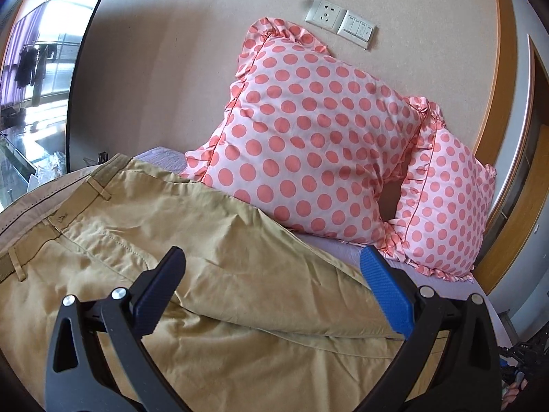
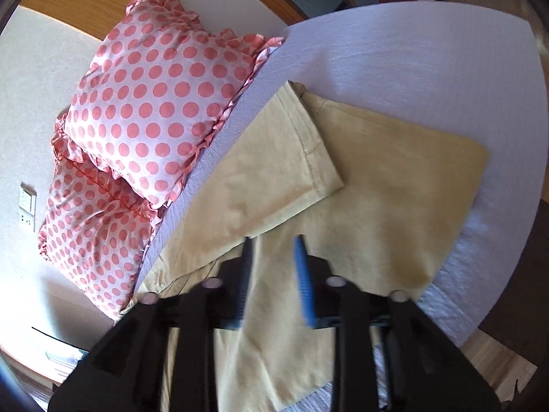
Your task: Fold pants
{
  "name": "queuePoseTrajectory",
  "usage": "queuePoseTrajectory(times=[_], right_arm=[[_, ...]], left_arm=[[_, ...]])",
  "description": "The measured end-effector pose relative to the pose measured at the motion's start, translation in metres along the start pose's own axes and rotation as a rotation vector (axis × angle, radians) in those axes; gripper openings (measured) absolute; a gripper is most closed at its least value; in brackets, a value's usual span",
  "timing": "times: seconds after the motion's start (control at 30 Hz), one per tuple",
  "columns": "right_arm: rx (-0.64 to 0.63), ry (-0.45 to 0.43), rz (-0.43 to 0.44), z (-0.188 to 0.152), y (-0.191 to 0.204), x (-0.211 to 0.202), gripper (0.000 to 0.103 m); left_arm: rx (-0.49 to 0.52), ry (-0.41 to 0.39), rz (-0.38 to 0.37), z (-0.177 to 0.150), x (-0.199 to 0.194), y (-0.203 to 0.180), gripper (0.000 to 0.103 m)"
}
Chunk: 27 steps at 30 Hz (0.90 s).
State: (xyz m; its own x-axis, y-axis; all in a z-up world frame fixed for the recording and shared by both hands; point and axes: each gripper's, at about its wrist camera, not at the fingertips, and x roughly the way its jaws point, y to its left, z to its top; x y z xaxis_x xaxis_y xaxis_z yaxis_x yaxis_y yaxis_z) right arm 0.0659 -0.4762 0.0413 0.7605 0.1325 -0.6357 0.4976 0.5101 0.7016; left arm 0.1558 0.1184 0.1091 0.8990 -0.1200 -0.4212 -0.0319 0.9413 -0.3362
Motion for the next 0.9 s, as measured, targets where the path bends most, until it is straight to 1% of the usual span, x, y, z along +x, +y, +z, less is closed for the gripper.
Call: queuePoseTrajectory(times=[0.03,0.1,0.17,0.27,0.3,0.33,0.37,0.4,0.47,0.6,0.7,0.73,0.77,0.8,0.83,0.87,0.9], right_arm=[[0.012,0.013,0.018,0.001,0.002,0.005,0.053],[0.017,0.041,0.007,0.000,0.006,0.017,0.052],[0.025,0.013,0.003,0.001,0.008,0.023,0.052],[0.090,-0.037,0.017,0.009,0.005,0.031,0.052],[0.096,-0.061,0.017,0.013,0.004,0.034,0.041],[0.090,-0.077,0.027,0.017,0.003,0.039,0.025],[0.089,-0.090,0.062,0.021,-0.001,0.042,0.002],[0.102,-0.104,0.097,0.022,-0.005,0.042,0.002],[0.093,-0.136,0.135,0.022,-0.008,0.035,0.002],[0.074,-0.172,0.168,0.019,-0.011,0.019,0.002],[0.062,-0.198,0.191,0.018,-0.010,0.006,0.002],[0.054,-0.205,0.196,0.018,-0.009,0.003,0.002],[0.048,-0.208,0.199,0.017,-0.008,0.000,0.002],[0.047,-0.209,0.205,0.017,-0.007,-0.003,0.002],[0.047,-0.211,0.211,0.017,-0.007,-0.005,0.002],[0.048,-0.213,0.215,0.017,-0.006,-0.006,0.002],[0.048,-0.214,0.220,0.018,-0.006,-0.007,0.002]], left_arm=[[0.009,0.016,0.007,0.000,0.004,-0.001,0.101],[0.023,0.048,0.025,0.000,0.011,-0.003,0.101],[0.028,0.079,0.039,0.000,0.019,-0.001,0.101],[0.013,0.140,0.067,0.001,0.038,0.007,0.101],[0.000,0.161,0.076,0.003,0.046,0.011,0.101],[-0.021,0.182,0.071,0.006,0.055,0.015,0.101],[-0.043,0.206,0.055,0.010,0.064,0.020,0.101],[-0.062,0.233,0.052,0.013,0.075,0.025,0.101],[-0.098,0.278,0.057,0.021,0.098,0.034,0.101],[-0.168,0.344,0.068,0.039,0.145,0.044,0.100],[-0.167,0.384,0.119,0.048,0.178,0.043,0.100],[-0.166,0.399,0.144,0.050,0.189,0.042,0.097],[-0.165,0.416,0.171,0.051,0.199,0.042,0.094],[-0.173,0.439,0.196,0.051,0.208,0.045,0.083],[-0.188,0.463,0.218,0.050,0.216,0.049,0.060],[-0.214,0.481,0.221,0.049,0.222,0.055,0.042],[-0.259,0.490,0.197,0.047,0.223,0.063,0.015]])
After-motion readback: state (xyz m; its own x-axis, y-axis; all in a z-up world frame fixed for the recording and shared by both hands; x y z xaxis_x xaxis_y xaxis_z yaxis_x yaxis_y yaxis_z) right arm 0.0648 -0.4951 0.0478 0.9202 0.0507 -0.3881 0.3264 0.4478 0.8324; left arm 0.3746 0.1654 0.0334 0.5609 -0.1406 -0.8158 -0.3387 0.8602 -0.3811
